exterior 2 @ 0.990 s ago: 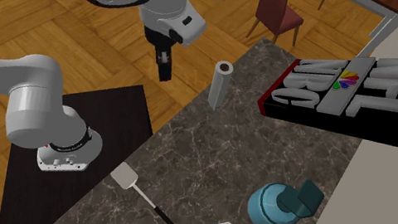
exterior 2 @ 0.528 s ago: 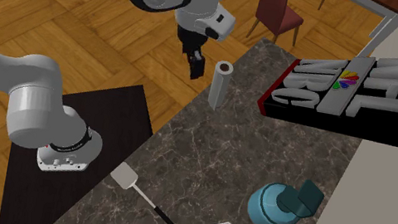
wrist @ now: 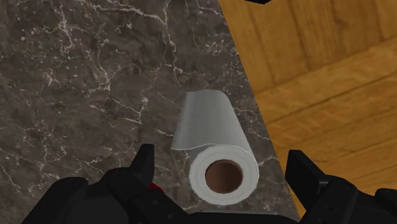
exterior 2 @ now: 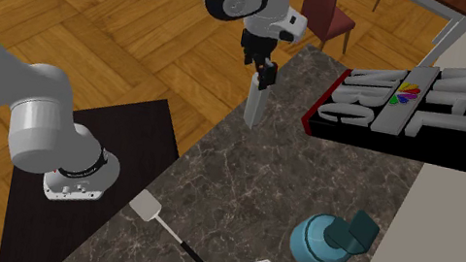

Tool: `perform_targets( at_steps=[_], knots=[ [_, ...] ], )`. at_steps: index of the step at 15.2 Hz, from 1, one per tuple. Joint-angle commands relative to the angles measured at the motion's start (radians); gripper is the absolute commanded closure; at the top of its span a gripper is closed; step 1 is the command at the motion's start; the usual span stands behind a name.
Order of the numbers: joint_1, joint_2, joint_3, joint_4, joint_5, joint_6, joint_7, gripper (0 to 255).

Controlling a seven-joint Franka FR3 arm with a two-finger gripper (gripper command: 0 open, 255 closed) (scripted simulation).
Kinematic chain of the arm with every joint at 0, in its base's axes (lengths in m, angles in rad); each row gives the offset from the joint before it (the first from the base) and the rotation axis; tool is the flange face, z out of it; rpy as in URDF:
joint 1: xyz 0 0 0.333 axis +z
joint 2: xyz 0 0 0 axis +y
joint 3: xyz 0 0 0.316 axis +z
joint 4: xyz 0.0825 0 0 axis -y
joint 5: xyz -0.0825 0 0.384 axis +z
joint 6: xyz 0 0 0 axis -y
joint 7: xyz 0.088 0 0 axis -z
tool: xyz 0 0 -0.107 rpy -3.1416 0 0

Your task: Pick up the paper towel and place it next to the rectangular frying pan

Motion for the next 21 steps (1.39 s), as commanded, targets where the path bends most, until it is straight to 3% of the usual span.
perform_targets(
  at_steps=[1,4,11,19,20,21],
  knots=[
    [0.006,0.071,0.012,0.038,-0.024,0.042,0.000,0],
    [0.013,0.147,0.024,0.095,-0.052,0.071,0.002,0],
    [0.011,0.193,0.022,0.043,-0.061,0.169,0.008,0],
    [0.011,0.193,0.022,0.043,-0.061,0.169,0.008,0],
    [0.011,0.193,0.022,0.043,-0.061,0.169,0.008,255],
    [0.011,0.193,0.022,0.043,-0.061,0.169,0.008,255]
  ],
)
